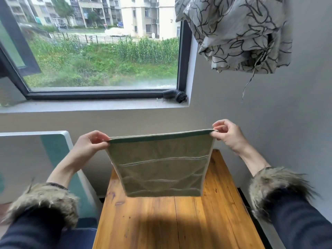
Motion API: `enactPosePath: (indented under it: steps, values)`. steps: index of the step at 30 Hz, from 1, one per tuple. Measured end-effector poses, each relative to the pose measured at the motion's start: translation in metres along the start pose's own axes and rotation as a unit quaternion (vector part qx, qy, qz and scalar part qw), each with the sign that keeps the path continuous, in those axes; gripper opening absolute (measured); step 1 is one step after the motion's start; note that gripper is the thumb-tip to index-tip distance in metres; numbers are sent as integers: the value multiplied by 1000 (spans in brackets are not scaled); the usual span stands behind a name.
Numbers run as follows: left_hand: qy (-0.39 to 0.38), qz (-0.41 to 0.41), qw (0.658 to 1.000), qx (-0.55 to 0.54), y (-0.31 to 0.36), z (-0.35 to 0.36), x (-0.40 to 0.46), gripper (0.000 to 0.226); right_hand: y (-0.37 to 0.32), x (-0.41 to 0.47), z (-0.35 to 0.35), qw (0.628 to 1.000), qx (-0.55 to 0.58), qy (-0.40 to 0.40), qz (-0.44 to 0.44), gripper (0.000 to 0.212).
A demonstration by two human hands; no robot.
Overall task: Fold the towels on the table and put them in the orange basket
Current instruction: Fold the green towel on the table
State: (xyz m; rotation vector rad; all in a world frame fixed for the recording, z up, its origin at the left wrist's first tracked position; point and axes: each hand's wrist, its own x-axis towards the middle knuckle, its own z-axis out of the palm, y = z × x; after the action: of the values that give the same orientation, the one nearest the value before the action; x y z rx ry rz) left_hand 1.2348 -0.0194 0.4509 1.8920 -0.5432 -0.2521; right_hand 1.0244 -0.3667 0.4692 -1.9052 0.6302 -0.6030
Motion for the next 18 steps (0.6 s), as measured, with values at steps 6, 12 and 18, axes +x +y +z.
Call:
enactPosePath:
  steps: [6, 12, 18]
  values:
    - [-29, 40, 994, 96, -6, 1, -3, 20, 1, 1, 5, 977, -202, -62, 2, 26]
    - [-8, 70, 969, 237, -18, 16, 4, 16, 8, 6, 20, 936, -336, -101, 38, 22]
    - [73, 69, 960, 260, -17, 34, 32, 15, 13, 34, 39, 939, -343, 7, 23, 26]
